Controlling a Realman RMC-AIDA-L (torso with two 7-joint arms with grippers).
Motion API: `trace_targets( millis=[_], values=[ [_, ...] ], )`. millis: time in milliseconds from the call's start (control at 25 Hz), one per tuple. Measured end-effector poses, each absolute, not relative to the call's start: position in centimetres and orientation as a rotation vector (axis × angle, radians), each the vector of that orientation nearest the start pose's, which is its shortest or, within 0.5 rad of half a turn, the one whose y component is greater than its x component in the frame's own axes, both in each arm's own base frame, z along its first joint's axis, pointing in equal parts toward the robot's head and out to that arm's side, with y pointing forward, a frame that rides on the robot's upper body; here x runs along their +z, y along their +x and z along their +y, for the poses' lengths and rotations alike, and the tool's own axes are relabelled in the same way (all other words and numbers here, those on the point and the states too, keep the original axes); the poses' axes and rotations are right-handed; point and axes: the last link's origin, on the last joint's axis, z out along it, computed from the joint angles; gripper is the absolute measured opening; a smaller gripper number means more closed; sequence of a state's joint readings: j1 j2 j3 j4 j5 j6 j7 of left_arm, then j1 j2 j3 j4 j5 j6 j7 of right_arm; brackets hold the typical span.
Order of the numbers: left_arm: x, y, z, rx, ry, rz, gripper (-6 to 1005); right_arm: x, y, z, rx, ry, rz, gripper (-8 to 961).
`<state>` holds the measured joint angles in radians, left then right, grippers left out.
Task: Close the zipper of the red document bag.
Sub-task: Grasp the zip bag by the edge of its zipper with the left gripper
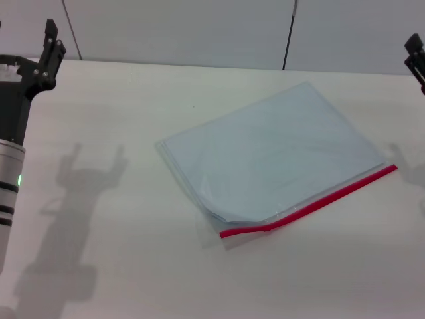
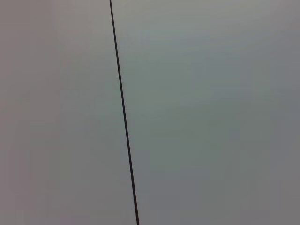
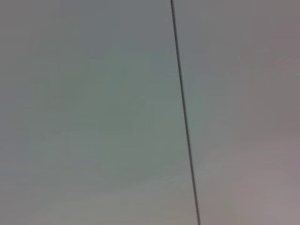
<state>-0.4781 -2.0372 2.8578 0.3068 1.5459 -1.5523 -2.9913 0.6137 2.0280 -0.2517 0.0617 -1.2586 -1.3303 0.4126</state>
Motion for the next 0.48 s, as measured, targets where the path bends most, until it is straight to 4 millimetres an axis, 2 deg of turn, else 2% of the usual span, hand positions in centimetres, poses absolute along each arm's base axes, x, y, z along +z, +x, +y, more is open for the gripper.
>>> trace_targets(
  millis=[480],
  values=[
    [1.82, -28.67, 32.31, -0.815, -1.336, -0.227, 840, 1.28, 28.83, 36.98, 0.965, -1.671, 0.488, 841]
  ],
)
